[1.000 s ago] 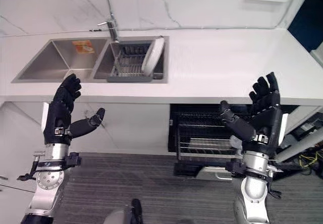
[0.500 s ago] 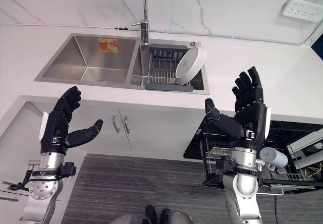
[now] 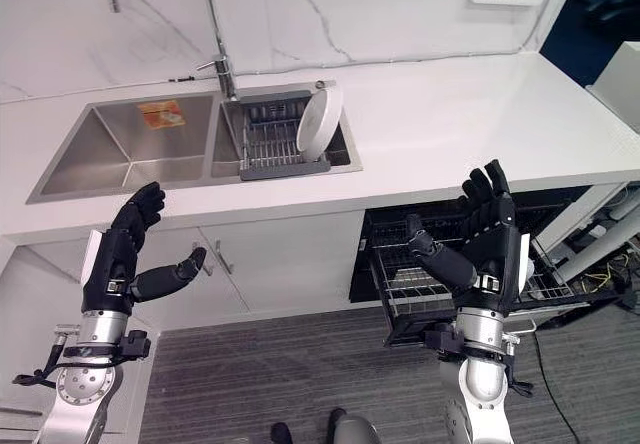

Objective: Place the dishes in the dishwasher.

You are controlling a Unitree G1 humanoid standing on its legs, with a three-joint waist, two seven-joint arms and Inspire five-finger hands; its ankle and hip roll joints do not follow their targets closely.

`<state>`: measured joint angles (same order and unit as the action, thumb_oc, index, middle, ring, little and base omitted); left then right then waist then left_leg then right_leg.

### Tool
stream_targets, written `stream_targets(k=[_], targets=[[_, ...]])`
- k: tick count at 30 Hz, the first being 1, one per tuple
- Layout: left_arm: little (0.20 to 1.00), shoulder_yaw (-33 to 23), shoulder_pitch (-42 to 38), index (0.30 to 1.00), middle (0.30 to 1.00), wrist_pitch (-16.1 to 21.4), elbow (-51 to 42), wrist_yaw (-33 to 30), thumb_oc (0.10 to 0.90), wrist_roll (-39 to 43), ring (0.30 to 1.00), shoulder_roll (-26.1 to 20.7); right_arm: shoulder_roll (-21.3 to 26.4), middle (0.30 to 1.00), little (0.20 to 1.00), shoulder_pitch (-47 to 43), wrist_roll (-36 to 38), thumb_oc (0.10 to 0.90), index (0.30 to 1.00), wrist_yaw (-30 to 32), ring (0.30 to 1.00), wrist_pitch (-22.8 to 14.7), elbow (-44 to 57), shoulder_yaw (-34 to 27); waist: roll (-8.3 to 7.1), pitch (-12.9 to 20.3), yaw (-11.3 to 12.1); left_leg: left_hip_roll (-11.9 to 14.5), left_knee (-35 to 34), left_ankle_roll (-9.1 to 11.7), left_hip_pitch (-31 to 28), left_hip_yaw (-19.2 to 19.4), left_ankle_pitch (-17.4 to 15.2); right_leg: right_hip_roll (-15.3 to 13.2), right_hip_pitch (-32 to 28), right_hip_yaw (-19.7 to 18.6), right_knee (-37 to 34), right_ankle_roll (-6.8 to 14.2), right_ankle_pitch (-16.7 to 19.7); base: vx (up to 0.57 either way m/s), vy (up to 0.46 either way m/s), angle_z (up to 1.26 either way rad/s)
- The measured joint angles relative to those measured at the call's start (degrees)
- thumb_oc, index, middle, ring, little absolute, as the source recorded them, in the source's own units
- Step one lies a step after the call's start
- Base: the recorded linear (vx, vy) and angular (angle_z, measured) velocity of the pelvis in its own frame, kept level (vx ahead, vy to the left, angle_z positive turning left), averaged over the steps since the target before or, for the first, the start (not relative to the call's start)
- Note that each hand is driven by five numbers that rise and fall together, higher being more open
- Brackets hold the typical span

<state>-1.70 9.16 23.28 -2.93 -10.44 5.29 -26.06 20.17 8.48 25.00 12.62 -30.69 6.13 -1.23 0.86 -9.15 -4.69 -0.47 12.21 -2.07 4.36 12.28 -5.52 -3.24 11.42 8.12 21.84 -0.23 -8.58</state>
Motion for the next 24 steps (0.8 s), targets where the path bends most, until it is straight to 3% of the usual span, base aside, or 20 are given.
stream_targets(k=[2, 3, 4, 5, 7, 9, 10, 12, 13, 15, 18, 19, 20, 21, 24], targets=[[0.900, 0.02, -0.04, 0.900, 0.900, 0.04, -0.05, -0.18, 0.800, -0.01, 0.900, 0.00, 0.90, 0.900, 0.900, -0.03, 0.00, 0.800, 0.900, -0.63, 0.900, -0.01, 0.00, 0.13, -0.07, -0.04, 0.32, 0.26, -0.79, 0.84, -1.50, 0.42, 0.48, 0.36, 0.01, -0.74, 1.31, -1.36, -1.17, -0.03, -0.180, -0.19], [0.900, -0.04, -0.13, 0.900, 0.900, 0.06, -0.05, -0.24, 0.800, -0.01, 0.900, -0.22, 0.95, 0.900, 0.900, -0.14, 0.23, 0.800, 0.900, -0.90, 0.900, -0.08, -0.15, 0.32, -0.86, -0.34, 0.60, -0.03, 1.51, 1.90, -1.23, -0.14, 0.71, 0.76, 0.19, -1.72, 2.34, -2.45, -2.28, -0.01, -0.086, -0.31], [0.900, 0.03, -1.20, 0.900, 0.900, 0.04, 0.29, -0.28, 0.800, -0.01, 0.900, 0.02, 0.90, 0.900, 0.900, -0.09, 0.77, 0.800, 0.900, -1.25, 0.900, -0.15, -0.86, 0.69, -3.15, -1.61, 1.80, -0.09, 11.82, 4.11, 3.00, -2.45, 2.27, 0.56, -0.26, -3.65, 3.51, -4.04, -2.62, 0.04, -0.019, -0.43], [0.900, 0.34, -0.96, 0.900, 0.900, 0.14, 0.23, -0.31, 0.800, -0.02, 0.900, 0.48, 0.99, 0.900, 0.900, 0.04, 1.06, 0.800, 0.900, -2.09, 0.900, -0.15, -1.40, 0.75, -3.14, -1.68, 2.36, 0.27, 18.60, 4.10, 6.95, -5.88, 1.89, 1.22, -1.13, -4.12, 2.83, -3.68, -1.97, 0.08, 0.048, -0.50], [0.900, 0.65, -0.76, 0.900, 0.900, 0.29, 0.23, -0.26, 0.800, -0.17, 0.900, 0.45, 0.58, 0.900, 0.900, -0.07, 1.13, 0.800, 0.900, -2.66, 0.900, -0.13, -1.50, 1.11, -2.40, -1.89, 2.54, -1.22, 16.07, 3.37, 8.55, -9.62, -0.02, 3.16, -1.49, -5.26, 2.11, -3.34, -1.73, 0.11, 0.090, -0.55], [0.900, 1.56, -1.05, 0.900, 0.900, 0.42, 0.26, -0.40, 0.800, -1.34, 0.900, 0.46, 0.66, 0.900, 0.900, -0.88, 1.11, 0.800, 0.900, -2.80, 0.900, 0.04, -1.56, 1.45, -1.65, -2.28, 2.94, -4.49, 5.22, 2.65, 7.37, -11.36, 0.28, 4.62, -2.07, -7.74, 0.86, -4.78, -1.09, 0.12, 0.082, -0.68], [0.900, 2.27, -1.49, 0.900, 0.900, 0.62, 0.23, -0.39, 0.800, -1.72, 0.900, 0.61, 0.78, 0.900, 0.900, -2.16, 1.06, 0.800, 0.900, -2.71, 0.900, 0.41, -1.56, 1.63, -1.01, -3.22, 3.06, -5.13, 4.17, 3.12, 8.85, -11.65, 0.63, 6.06, -2.83, -9.48, 0.12, -6.31, -0.25, 0.19, 0.082, -0.66], [0.900, 2.81, -1.55, 0.900, 0.900, 0.62, 0.25, -0.40, 0.800, -1.84, 0.900, 0.70, 1.63, 0.900, 0.900, -3.92, 1.00, 0.800, 0.900, -2.70, 0.900, 1.14, -1.55, 2.76, 1.77, -5.02, 3.03, -3.04, 5.43, 4.37, 13.39, -13.50, 2.71, 8.96, -4.97, -9.78, -0.27, -7.06, -0.61, 0.27, 0.091, -0.60], [0.900, 2.80, -1.73, 0.900, 0.900, 0.63, 0.27, -0.52, 0.800, -1.82, 0.900, 0.69, 1.95, 0.900, 0.900, -3.95, 0.98, 0.800, 0.900, -2.69, 0.900, 1.58, -1.55, 3.16, 2.80, -5.39, 3.28, -1.51, 5.32, 6.26, 16.44, -14.32, 4.79, 10.12, -5.63, -9.95, -0.10, -7.83, -1.14, 0.26, 0.089, -0.58], [0.900, 2.56, -1.71, 0.900, 0.900, 0.59, 0.42, -0.55, 0.800, -1.83, 0.900, 0.68, 2.91, 0.900, 0.900, -3.82, 0.96, 0.800, 0.900, -2.82, 0.900, 3.66, -1.56, 3.94, 3.32, -5.90, 3.42, 1.01, 4.43, 6.25, 17.53, -16.37, 6.01, 11.15, -8.07, -11.18, 0.27, -8.90, -2.19, 0.21, 0.104, -0.53], [0.900, 2.47, -1.73, 0.900, 0.900, 0.61, 0.50, -0.55, 0.800, -1.83, 0.900, 0.69, 3.45, 0.900, 0.900, -4.30, 1.00, 0.800, 0.900, -2.90, 0.900, 3.73, -1.55, 3.76, 3.20, -5.83, 3.20, 1.70, 3.12, 5.66, 12.94, -17.28, 6.30, 11.13, -10.35, -14.02, 0.50, -7.13, -3.20, 0.17, 0.118, -0.44], [0.900, 2.44, -1.95, 0.900, 0.900, 0.62, 0.57, -0.54, 0.800, -1.83, 0.900, 0.68, 3.48, 0.900, 0.900, -4.27, 1.02, 0.800, 0.900, -2.90, 0.900, 3.73, -1.55, 3.57, 3.26, -5.80, 3.00, 1.80, 1.57, 5.16, 9.47, -15.48, 6.48, 11.00, -10.74, -14.00, 0.30, -6.08, -3.80, 0.20, 0.162, -0.20], [0.900, 2.45, -2.22, 0.900, 0.900, 0.61, 0.82, -0.53, 0.800, -1.84, 0.900, 0.68, 3.49, 0.900, 0.900, -3.99, 1.04, 0.800, 0.900, -2.94, 0.900, 3.80, -1.56, 3.50, 3.40, -5.74, 2.08, 2.49, 0.84, 3.40, 5.56, -12.29, 8.65, 11.08, -11.72, -12.79, 0.07, -4.75, -4.63, 0.16, 0.151, 0.07], [0.900, 2.43, -3.72, 0.900, 0.900, 0.57, 2.09, -0.49, 0.800, -2.18, 0.900, 0.47, 2.76, 0.900, 0.900, -3.75, 1.12, 0.800, 0.900, -3.30, 0.900, 3.85, -1.62, 3.29, 1.72, -6.19, 1.72, 1.32, -0.67, 1.93, 3.77, -10.76, 9.50, 9.23, -12.86, -11.24, -0.15, -2.80, -5.30, 0.16, 0.154, 0.17], [0.900, 2.34, -3.90, 0.900, 0.900, 0.58, 2.79, -0.56, 0.800, -2.20, 0.900, 0.46, 2.61, 0.900, 0.900, -4.33, 1.08, 0.800, 0.900, -4.89, 0.900, 3.84, -1.60, 3.21, 1.36, -6.12, 1.99, -1.16, -1.23, 0.36, 1.85, -9.94, 7.76, 6.18, -15.15, -9.07, -1.38, -0.58, -7.13, 0.09, 0.087, 0.08]])
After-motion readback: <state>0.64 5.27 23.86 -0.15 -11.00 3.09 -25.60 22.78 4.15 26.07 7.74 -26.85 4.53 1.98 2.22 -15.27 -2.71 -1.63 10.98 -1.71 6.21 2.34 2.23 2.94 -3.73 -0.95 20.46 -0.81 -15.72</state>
